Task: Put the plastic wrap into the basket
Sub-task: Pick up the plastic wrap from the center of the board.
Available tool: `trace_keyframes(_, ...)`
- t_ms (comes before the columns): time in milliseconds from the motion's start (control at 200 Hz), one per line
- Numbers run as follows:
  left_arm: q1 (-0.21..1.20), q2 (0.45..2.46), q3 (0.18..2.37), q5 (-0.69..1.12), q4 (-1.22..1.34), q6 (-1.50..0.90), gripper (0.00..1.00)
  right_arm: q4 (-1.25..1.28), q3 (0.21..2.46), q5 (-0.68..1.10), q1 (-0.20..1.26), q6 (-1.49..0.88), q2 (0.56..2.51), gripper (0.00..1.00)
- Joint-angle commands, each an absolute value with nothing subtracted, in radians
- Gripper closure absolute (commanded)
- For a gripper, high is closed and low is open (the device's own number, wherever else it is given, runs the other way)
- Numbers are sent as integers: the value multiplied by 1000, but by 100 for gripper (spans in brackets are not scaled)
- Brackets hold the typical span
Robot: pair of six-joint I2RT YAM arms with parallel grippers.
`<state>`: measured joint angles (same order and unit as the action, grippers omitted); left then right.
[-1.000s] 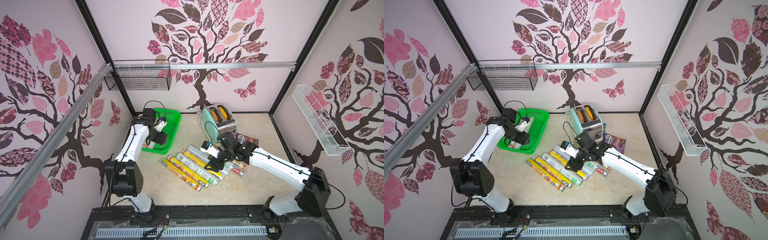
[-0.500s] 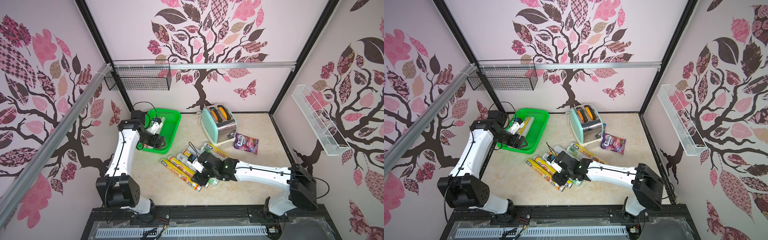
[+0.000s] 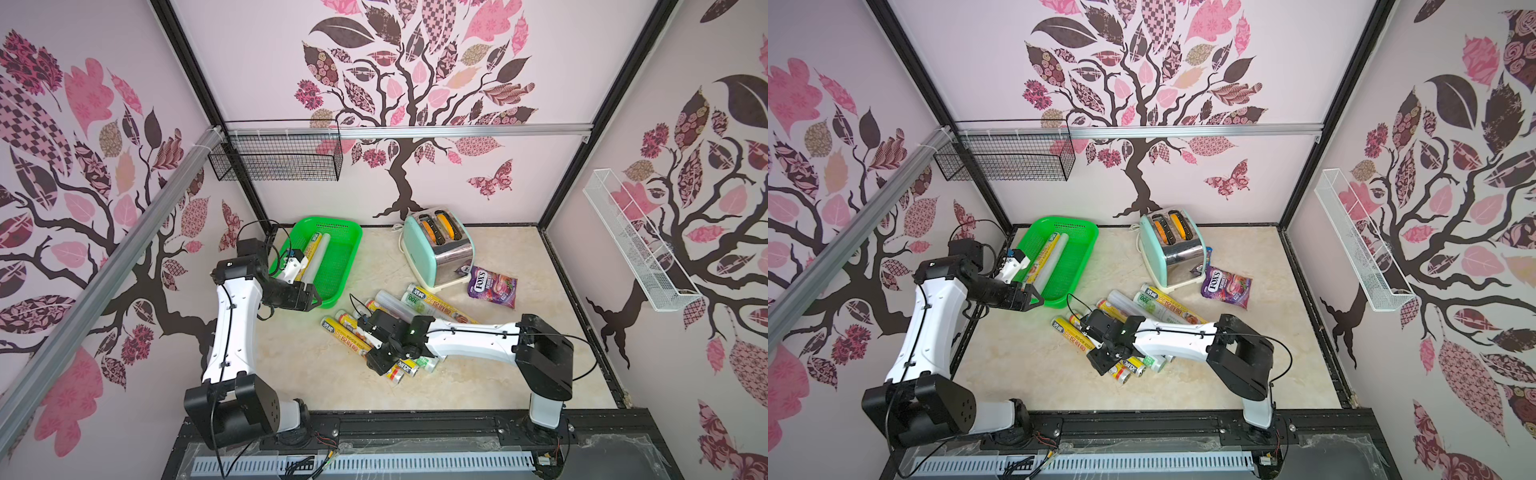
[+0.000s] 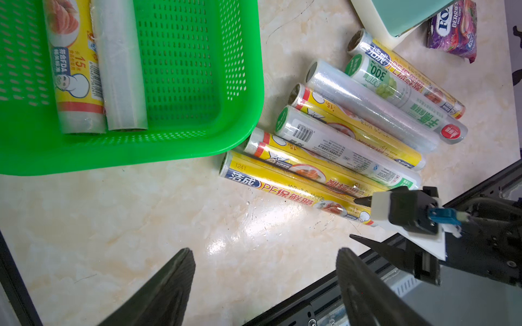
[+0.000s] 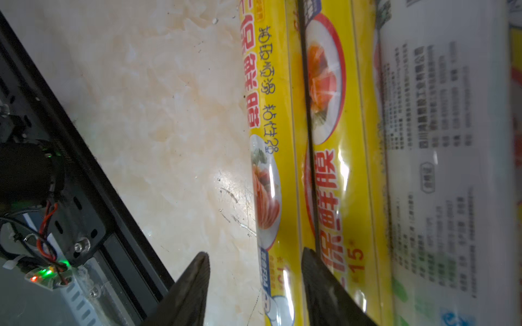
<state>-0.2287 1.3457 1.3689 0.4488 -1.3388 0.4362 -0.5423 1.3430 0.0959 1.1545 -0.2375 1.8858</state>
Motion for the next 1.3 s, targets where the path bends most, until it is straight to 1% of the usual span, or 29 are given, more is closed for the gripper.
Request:
trace_keyframes(0,-234,1315,1324,464,-1307,447,16,-619,1393,69,1163,-254,1934,44)
trace_keyframes(110,-233,1295,1265,471,-1269,432,16,-624,1405,80,1173,-248,1972,44)
trace_keyframes(210,-235,1295,1258,457,-1275,432,16,-640,1436,91,1177,-246,2008,44)
trace_keyframes(400,-241,1264,1242,460,-1246,409,16,-646,1475,54,1186,-244,2069,44)
trace_keyframes(505,-243,1241,1235,465,-1236,396,16,-618,1465,51,1191,-236,2091,41)
trace_keyframes(580,-242,1231,1246,459,-1246,385,16,-612,1456,33,1192,-220,2102,45)
trace_keyframes(650,-243,1222,1256,464,-1263,383,16,-631,1456,19,1192,-207,2104,53)
trace_keyframes(695,-244,1214,1254,473,-1259,377,15,-615,1434,32,1192,-200,2088,58)
trace_keyframes(760,-244,1209,1259,476,-1250,359,16,-576,1394,68,1192,-183,2052,60)
trace_keyframes(965,-244,1167,1308,519,-1243,319,16,-522,1301,154,1192,-169,1935,60)
trace_keyframes(1105,-244,1180,1380,520,-1287,321,16,-472,1207,154,1192,-191,1818,61)
trace_keyframes(1220,-244,1180,1405,560,-1293,315,16,-432,1128,165,1192,-207,1721,61)
trace_keyframes(1296,-244,1180,1420,560,-1289,290,17,-389,1075,147,1192,-225,1657,63)
